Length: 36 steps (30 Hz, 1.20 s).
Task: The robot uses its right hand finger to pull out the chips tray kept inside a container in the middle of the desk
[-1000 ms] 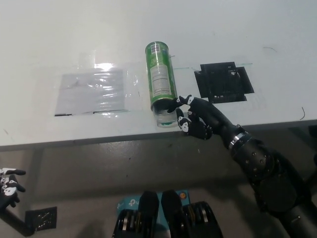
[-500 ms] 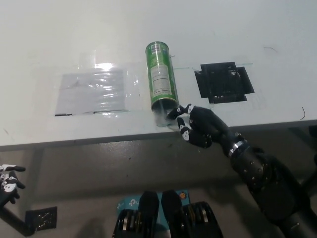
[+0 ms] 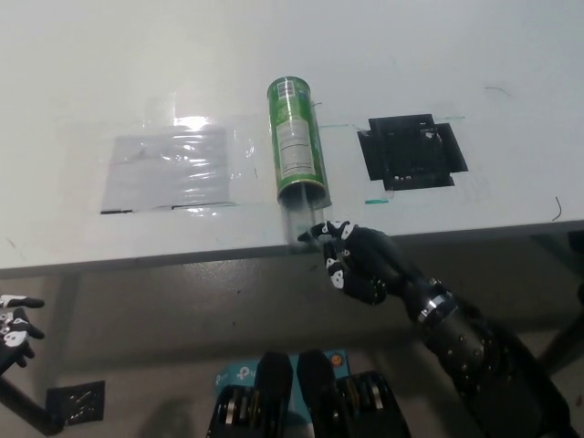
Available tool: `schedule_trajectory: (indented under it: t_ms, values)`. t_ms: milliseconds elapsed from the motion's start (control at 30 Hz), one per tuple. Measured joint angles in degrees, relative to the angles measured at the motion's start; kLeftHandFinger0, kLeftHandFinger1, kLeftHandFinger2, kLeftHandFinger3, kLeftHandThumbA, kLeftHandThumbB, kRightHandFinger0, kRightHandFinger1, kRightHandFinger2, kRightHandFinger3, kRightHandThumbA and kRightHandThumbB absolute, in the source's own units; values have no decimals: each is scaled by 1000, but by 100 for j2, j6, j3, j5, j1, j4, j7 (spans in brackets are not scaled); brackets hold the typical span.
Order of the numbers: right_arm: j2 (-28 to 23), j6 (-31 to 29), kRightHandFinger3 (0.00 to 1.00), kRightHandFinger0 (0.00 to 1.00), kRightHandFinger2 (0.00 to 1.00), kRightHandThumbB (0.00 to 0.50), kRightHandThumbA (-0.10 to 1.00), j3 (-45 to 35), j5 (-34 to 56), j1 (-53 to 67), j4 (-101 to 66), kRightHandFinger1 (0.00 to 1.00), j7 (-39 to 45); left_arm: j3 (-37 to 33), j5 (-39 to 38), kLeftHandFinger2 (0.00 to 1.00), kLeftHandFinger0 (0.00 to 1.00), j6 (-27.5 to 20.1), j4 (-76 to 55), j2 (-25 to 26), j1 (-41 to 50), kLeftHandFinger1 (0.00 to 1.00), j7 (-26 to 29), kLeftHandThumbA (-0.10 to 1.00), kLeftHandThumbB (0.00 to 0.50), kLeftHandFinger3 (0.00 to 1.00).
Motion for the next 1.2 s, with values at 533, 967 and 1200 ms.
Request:
schedule_trajectory:
  t_ms: [533, 967, 1200]
  values:
    - [24, 372, 743, 0, 715, 120, -100, -125, 206, 737, -975, 0, 308, 3, -1, 377, 308, 3, 6, 24, -17, 301, -58, 238, 0, 554]
    - [28, 565, 741, 0, 696, 124, -100, -248, 369, 1134, -1392, 0, 423, 2, 0, 370, 302, 7, 7, 24, -17, 296, -92, 212, 0, 544]
    - [52, 703, 740, 0, 680, 124, -100, -284, 494, 1355, -1581, 0, 465, 2, 0, 368, 288, 6, 7, 23, -14, 287, -96, 212, 0, 542]
